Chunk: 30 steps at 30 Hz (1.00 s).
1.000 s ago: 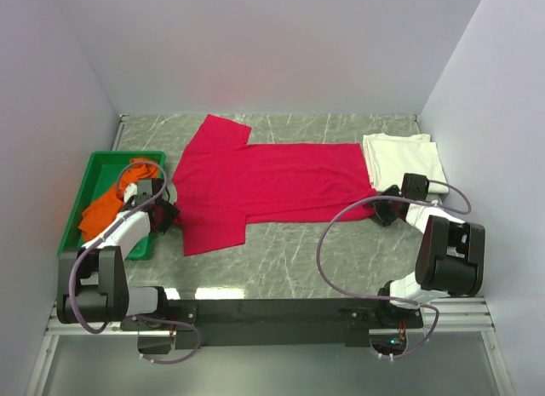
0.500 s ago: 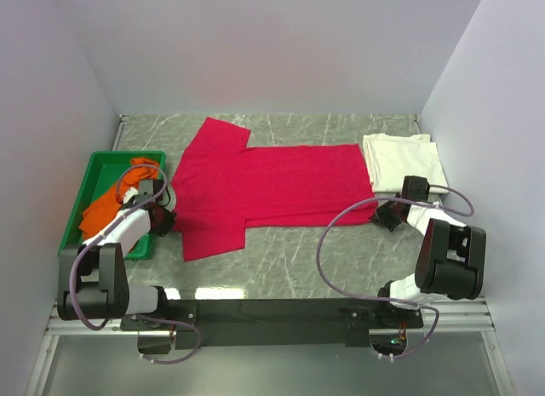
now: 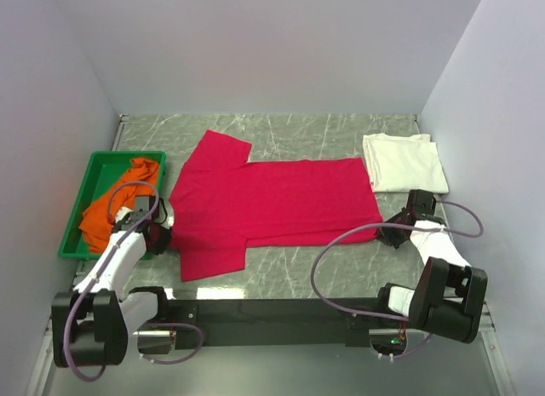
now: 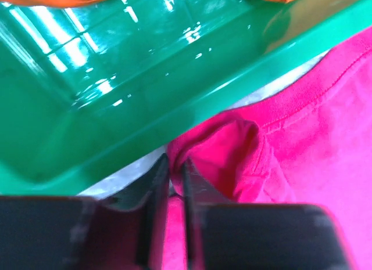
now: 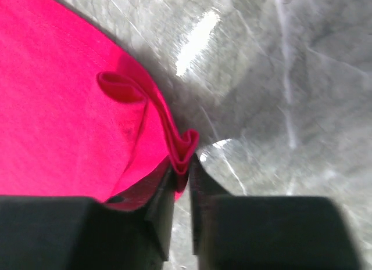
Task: Fold and stack the t-shirts
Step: Fold the tshirt
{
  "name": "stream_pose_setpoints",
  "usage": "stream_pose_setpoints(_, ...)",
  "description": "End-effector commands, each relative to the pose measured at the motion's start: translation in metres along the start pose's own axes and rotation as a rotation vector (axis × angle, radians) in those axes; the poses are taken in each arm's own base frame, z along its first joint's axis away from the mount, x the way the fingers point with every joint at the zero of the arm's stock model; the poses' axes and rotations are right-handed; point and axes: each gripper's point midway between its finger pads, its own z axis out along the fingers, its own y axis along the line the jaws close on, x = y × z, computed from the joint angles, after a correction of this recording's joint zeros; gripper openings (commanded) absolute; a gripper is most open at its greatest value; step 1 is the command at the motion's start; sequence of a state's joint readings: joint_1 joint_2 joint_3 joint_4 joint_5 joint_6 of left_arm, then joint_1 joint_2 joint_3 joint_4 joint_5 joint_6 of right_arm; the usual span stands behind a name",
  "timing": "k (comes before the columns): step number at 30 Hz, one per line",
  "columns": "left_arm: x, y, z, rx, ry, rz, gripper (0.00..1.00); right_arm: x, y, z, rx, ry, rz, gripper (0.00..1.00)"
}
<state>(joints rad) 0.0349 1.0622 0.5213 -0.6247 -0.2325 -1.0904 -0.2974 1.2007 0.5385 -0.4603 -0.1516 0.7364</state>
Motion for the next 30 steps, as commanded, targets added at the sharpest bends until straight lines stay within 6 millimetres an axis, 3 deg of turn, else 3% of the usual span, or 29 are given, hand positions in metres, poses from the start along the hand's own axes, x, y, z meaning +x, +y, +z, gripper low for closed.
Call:
stream_pose_setpoints(1,-0.008,0.003,-0.012,0.014,-0.04,-0.04,0.22,-0.018,-0.001,-0.015,0.012,-0.095,-0.017,0.28)
stream_pose_setpoints(2,-0.013,-0.002,-0.018,0.033,-0.052,-0.044,0.25,-0.021,0.002,-0.019,0.001,-0.109,-0.021,0.37)
stream_pose_setpoints(5,-0.024,-0.01,-0.035,0.074,-0.092,-0.042,0.42,-0.026,0.017,-0.034,-0.064,-0.149,-0.048,0.5)
stream_pose_setpoints(6,-0.027,-0.01,-0.039,0.079,-0.099,-0.037,0.55,-0.026,0.021,-0.037,-0.08,-0.159,-0.068,0.52)
stream_pose_setpoints(7,-0.031,-0.013,-0.045,0.099,-0.111,-0.036,0.6,-0.028,0.029,-0.045,-0.108,-0.181,-0.094,0.55)
stream_pose_setpoints(8,-0.034,-0.015,-0.051,0.111,-0.123,-0.016,0.71,-0.018,0.039,-0.048,-0.135,-0.17,-0.161,0.57)
stream_pose_setpoints(10,-0.04,-0.018,-0.06,0.133,-0.148,0.001,0.78,-0.013,0.056,-0.06,-0.175,-0.198,-0.239,0.58)
stream_pose_setpoints(11,-0.046,-0.023,-0.067,0.157,-0.165,0.015,0.82,0.01,0.074,-0.064,-0.235,-0.166,-0.37,0.58)
stream_pose_setpoints(14,-0.064,-0.033,-0.087,0.196,-0.231,0.073,0.94,0.049,0.118,-0.083,-0.402,-0.128,-0.602,0.57)
stream_pose_setpoints(15,-0.071,-0.039,-0.094,0.233,-0.264,0.127,0.98,0.076,0.139,-0.092,-0.478,-0.105,-0.771,0.57)
stream_pose_setpoints(17,-0.081,-0.05,-0.109,0.281,-0.303,0.16,0.99,0.102,0.155,-0.099,-0.533,-0.089,-0.918,0.56)
stream_pose_setpoints(18,-0.086,-0.056,-0.117,0.314,-0.332,0.187,0.99,0.132,0.166,-0.107,-0.599,-0.077,-1.07,0.56)
stream_pose_setpoints(19,-0.09,-0.06,-0.123,0.341,-0.351,0.199,0.99,0.146,0.177,-0.108,-0.616,-0.071,-1.136,0.56)
stream_pose_setpoints(21,-0.094,-0.066,-0.132,0.392,-0.386,0.235,0.99,0.181,0.191,-0.114,-0.688,-0.04,-1.296,0.55)
stream_pose_setpoints(22,-0.098,-0.075,-0.138,0.442,-0.418,0.246,0.99,0.214,0.2,-0.118,-0.721,0.001,-1.389,0.54)
stream_pose_setpoints(24,-0.096,-0.074,-0.13,0.45,-0.432,0.284,0.99,0.251,0.214,-0.114,-0.749,0.03,-1.535,0.53)
stream_pose_setpoints(27,-0.092,-0.075,-0.118,0.462,-0.445,0.303,0.99,0.321,0.211,-0.117,-0.788,0.082,-1.782,0.52)
stream_pose_setpoints(30,-0.099,-0.072,-0.121,0.461,-0.492,0.281,0.99,0.361,0.213,-0.109,-0.821,0.124,-1.916,0.51)
